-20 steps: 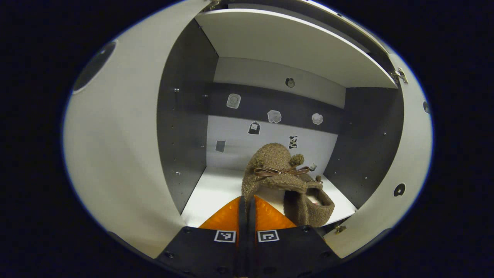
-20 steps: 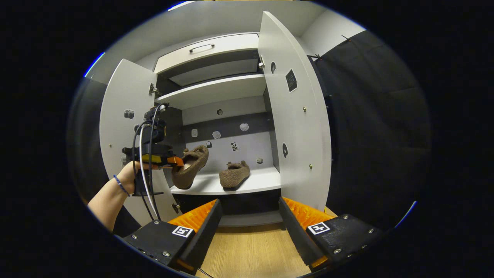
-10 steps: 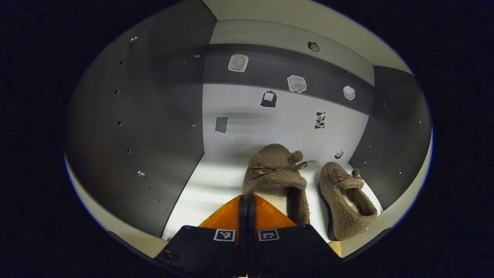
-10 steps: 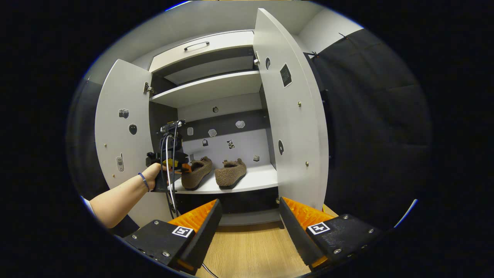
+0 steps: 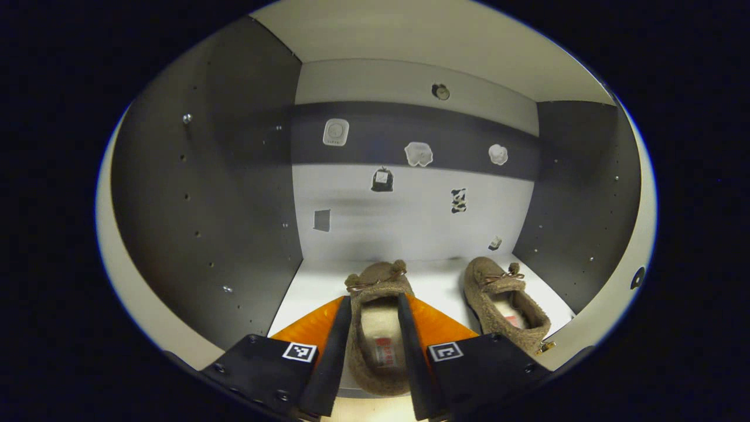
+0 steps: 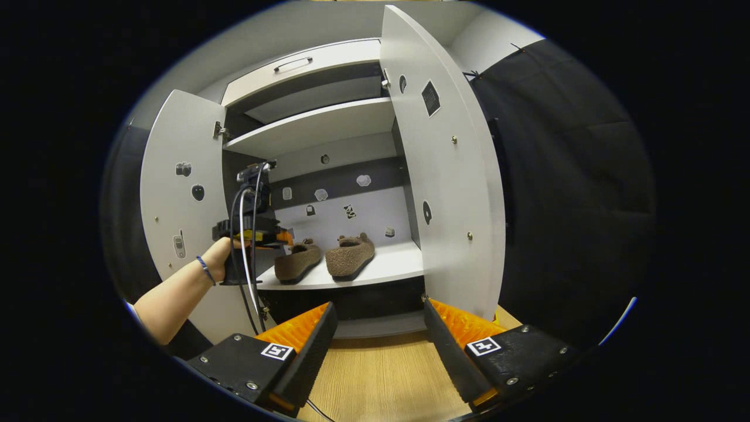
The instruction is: Grab one shoe with the right hand and put it into the shoe cabinet, grab the other shoe with the left hand and put it into the shoe cabinet; then close the right door with the right hand and the left door with the left hand.
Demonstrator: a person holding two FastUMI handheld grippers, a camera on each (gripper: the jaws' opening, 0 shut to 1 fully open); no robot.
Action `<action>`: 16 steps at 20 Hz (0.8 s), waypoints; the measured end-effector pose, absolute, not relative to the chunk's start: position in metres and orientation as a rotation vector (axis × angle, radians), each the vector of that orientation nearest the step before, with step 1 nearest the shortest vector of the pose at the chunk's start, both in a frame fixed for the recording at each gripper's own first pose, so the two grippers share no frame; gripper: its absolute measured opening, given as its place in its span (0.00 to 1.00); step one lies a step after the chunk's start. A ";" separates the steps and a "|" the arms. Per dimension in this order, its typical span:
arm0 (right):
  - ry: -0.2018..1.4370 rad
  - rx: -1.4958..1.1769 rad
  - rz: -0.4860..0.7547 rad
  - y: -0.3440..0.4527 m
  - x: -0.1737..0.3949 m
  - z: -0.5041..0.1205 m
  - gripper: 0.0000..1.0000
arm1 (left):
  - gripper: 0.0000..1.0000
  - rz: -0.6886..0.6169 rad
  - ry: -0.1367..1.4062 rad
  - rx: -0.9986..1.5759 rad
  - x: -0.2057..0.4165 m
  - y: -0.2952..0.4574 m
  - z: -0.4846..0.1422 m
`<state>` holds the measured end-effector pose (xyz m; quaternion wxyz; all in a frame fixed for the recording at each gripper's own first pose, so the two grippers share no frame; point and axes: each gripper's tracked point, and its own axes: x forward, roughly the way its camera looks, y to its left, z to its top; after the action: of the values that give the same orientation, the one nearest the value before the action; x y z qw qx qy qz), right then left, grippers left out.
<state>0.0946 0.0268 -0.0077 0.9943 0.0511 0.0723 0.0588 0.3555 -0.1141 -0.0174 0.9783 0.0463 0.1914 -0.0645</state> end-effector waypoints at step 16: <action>0.175 0.015 0.079 -0.028 0.046 -0.044 0.92 | 0.92 -0.252 0.090 0.104 0.152 -0.137 0.082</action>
<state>0.0460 -0.0281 -0.0444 0.9954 0.0072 0.0875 0.0394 0.1517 -0.1372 0.0817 0.9897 0.0516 0.0447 -0.1256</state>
